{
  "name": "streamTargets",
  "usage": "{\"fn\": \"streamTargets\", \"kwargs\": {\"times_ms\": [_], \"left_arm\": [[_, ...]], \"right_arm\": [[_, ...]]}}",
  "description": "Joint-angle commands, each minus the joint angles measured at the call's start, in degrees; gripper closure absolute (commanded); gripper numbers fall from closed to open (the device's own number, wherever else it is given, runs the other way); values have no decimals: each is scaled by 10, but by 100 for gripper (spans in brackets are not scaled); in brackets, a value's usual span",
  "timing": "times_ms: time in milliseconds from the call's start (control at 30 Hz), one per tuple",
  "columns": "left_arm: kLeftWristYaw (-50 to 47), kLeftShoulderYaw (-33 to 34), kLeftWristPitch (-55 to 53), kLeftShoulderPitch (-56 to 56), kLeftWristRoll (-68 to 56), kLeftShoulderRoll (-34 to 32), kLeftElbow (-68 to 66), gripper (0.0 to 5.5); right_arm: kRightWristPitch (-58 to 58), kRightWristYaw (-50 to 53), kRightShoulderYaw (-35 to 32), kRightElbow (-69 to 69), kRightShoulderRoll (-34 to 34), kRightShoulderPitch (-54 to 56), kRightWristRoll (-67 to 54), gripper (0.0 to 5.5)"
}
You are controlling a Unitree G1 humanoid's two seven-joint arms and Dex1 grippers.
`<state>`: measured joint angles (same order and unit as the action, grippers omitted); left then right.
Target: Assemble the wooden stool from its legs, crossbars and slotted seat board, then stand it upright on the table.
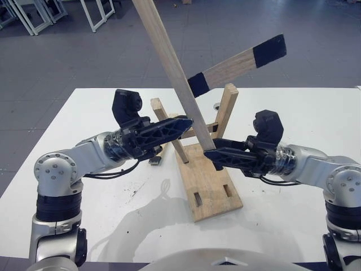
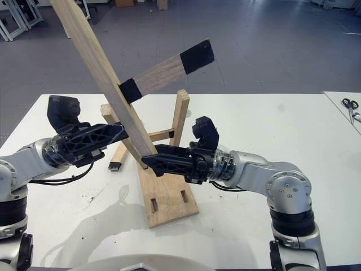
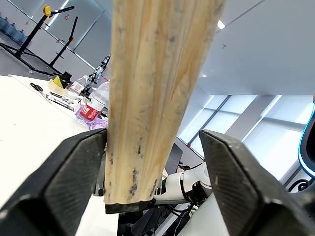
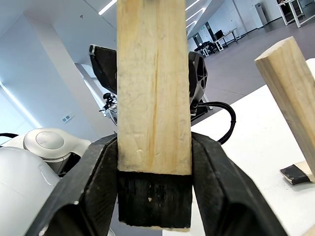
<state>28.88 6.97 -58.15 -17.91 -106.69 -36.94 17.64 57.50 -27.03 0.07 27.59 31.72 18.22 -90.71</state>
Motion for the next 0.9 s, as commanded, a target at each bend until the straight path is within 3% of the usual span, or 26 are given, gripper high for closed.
{"fn": "streamTargets", "kwargs": {"times_ms": [33,267,567,800,900], "left_arm": [[-12,-13,-2,-22,22,0,1,174],[-13,-16,-6,-22,61,-1,-25,174],[8,3,-23,-43,-35,-12,-42,174],[31,-1,-51,-36,-29,-26,-44,283],[38,0,-57,-35,-26,-31,-46,294]], "right_arm": [[-5,5,0,0,2,4,12,349],[-1,0,2,6,5,-1,8,349],[42,-61,28,17,52,-27,31,349],[47,-86,34,8,58,-13,53,349],[50,-92,31,6,61,-8,55,349]]}}
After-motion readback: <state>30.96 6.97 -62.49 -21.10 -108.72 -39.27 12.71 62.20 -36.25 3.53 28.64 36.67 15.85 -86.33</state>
